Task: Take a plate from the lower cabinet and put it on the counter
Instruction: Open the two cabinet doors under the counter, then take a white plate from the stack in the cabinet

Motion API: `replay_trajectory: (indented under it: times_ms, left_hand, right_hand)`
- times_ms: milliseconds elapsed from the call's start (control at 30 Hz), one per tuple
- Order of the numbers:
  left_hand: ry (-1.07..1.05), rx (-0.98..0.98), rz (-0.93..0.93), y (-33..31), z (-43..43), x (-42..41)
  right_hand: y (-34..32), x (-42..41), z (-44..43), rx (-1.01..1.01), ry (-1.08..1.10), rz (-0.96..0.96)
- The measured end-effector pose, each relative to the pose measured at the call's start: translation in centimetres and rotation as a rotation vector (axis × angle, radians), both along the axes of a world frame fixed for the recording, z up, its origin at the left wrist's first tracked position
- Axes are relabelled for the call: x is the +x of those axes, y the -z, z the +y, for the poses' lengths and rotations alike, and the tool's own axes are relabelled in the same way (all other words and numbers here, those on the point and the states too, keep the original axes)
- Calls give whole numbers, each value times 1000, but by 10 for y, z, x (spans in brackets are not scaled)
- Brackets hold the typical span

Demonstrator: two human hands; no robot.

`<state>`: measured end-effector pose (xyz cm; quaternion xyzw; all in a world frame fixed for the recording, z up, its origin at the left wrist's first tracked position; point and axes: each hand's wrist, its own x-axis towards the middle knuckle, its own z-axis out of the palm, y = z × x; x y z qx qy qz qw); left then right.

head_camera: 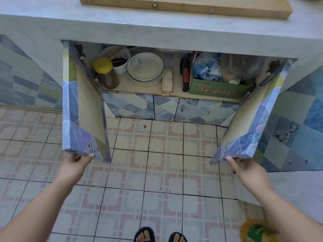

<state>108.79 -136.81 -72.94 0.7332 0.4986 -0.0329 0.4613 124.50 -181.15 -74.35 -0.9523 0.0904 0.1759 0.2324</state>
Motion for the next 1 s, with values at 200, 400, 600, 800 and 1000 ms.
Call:
replay_trajectory:
  times_ms: [200,400,600,800,1000]
  left_hand:
    - [-33,-83,276,-9,-26,-7]
    - [118,-262,198,-30,-82,16]
    - [128,-254,-82,-60,-85,71]
    - [136,-194,-271,-59,-56,109]
    - [74,-112,-272,-30,-35,146]
  right_hand:
    - [-11,-21,14,-256,-87,301]
    - [-39,-40,91,-16,-237,230]
    - [-69,-12,165,93,-256,53]
    - [-67,25,206,183,-207,-46]
    - [-45,70,231,198,-229,-97]
